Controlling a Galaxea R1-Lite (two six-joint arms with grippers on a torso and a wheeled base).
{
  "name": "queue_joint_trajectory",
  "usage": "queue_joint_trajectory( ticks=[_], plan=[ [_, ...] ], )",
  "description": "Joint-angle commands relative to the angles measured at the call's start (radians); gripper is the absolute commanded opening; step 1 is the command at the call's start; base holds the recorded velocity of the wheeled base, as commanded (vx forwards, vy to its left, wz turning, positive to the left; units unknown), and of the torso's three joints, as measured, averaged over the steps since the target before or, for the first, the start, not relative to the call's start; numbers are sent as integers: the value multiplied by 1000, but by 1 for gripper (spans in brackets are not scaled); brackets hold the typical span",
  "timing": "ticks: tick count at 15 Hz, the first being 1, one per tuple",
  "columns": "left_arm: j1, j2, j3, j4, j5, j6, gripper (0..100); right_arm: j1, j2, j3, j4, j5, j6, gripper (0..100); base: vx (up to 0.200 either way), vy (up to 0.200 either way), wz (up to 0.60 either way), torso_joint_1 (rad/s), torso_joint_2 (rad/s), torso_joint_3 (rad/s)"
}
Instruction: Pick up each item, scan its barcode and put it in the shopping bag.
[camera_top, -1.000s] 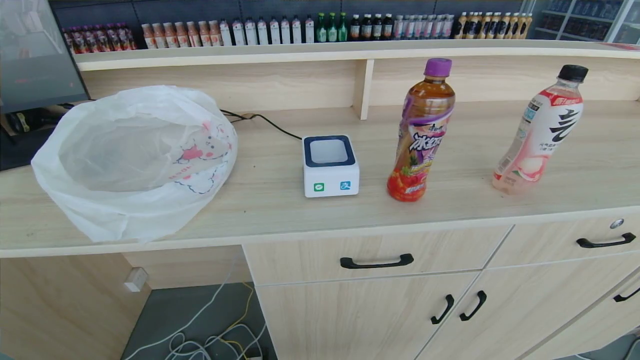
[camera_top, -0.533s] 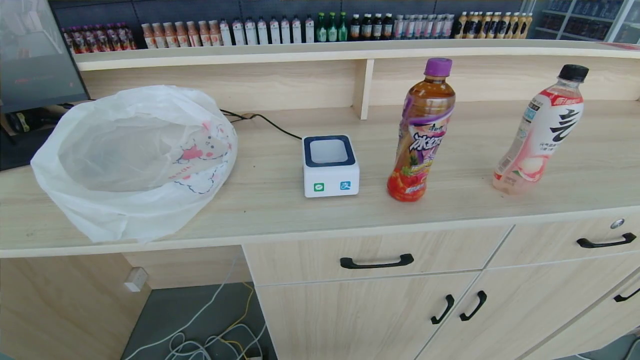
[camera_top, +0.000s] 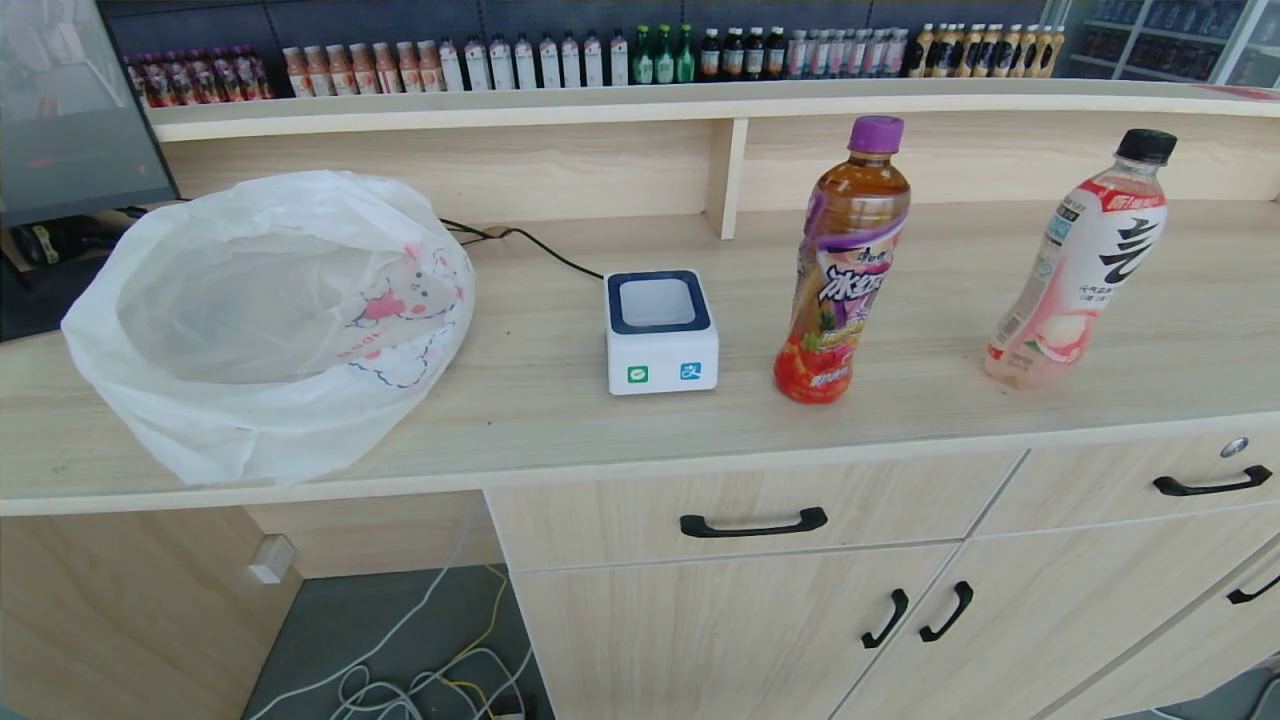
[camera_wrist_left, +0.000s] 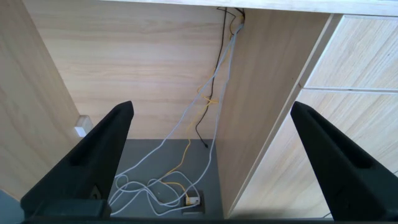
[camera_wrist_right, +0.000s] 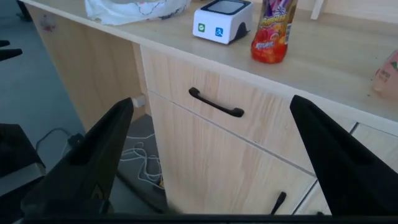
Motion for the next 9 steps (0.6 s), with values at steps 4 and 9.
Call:
queue_joint_trajectory(
  ticks=[4, 9],
  plan=[
    [0, 0, 0, 0, 0, 0, 100, 7, 306, -61, -68, -1, -211, 100, 0, 0, 0, 0, 0, 0],
    [0, 0, 0, 0, 0, -2, 100, 27, 504, -84, -258, -20, -231, 100, 0, 0, 0, 0, 0, 0]
  ],
)
